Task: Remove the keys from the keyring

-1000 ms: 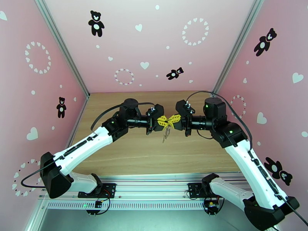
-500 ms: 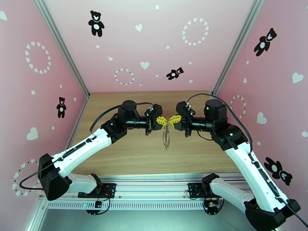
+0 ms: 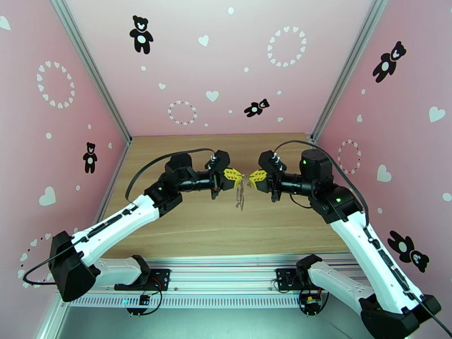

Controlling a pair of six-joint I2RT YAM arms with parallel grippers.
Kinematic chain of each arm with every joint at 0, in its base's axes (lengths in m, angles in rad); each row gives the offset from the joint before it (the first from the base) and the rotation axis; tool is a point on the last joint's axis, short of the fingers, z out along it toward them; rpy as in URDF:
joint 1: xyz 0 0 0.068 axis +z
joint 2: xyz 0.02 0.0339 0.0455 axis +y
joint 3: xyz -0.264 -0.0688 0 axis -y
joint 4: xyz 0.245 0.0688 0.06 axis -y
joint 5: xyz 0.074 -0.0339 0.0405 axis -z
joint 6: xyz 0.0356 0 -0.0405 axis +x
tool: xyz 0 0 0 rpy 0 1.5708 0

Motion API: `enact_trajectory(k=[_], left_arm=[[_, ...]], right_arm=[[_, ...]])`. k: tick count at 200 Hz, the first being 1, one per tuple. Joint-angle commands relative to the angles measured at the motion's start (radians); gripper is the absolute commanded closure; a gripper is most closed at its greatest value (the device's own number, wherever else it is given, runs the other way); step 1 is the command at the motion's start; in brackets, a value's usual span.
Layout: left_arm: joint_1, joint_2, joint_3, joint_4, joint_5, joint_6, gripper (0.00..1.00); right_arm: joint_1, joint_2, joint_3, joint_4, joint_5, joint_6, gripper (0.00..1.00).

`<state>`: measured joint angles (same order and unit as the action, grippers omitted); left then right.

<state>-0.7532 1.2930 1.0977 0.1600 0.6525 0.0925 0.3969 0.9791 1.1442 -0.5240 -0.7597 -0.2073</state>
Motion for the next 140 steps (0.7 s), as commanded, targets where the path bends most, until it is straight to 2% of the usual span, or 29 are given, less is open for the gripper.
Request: enact_trajectory(k=[1, 22, 42, 57, 82, 111, 140], left_arm=[[0.007, -0.034, -0.013, 0.084, -0.048, -0.048, 1.0], [0.009, -0.043, -0.033, 0.049, -0.16, -0.063, 1.0], [0.009, -0.053, -0.045, -0.01, -0.345, -0.092, 1.0], [0.009, -0.048, -0.024, -0.106, -0.478, -0.097, 1.0], [0.011, -0.03, 0.002, -0.202, -0.629, -0.113, 1.0], [0.012, 0.005, 0.019, -0.241, -0.713, -0.144, 1.0], [0.013, 0.038, 0.039, -0.262, -0.744, -0.175, 1.0]], right_arm=[[-0.002, -0.02, -0.045, 0.04, 0.045, 0.023, 1.0], [-0.004, -0.004, -0.075, 0.093, 0.116, 0.079, 1.0], [-0.004, 0.001, -0.137, 0.156, 0.263, 0.179, 1.0], [-0.004, -0.005, -0.207, 0.229, 0.391, 0.319, 1.0], [-0.004, 0.038, -0.33, 0.356, 0.402, 0.514, 1.0], [-0.004, 0.133, -0.445, 0.503, 0.458, 0.69, 1.0], [-0.004, 0.292, -0.465, 0.576, 0.431, 0.755, 1.0]])
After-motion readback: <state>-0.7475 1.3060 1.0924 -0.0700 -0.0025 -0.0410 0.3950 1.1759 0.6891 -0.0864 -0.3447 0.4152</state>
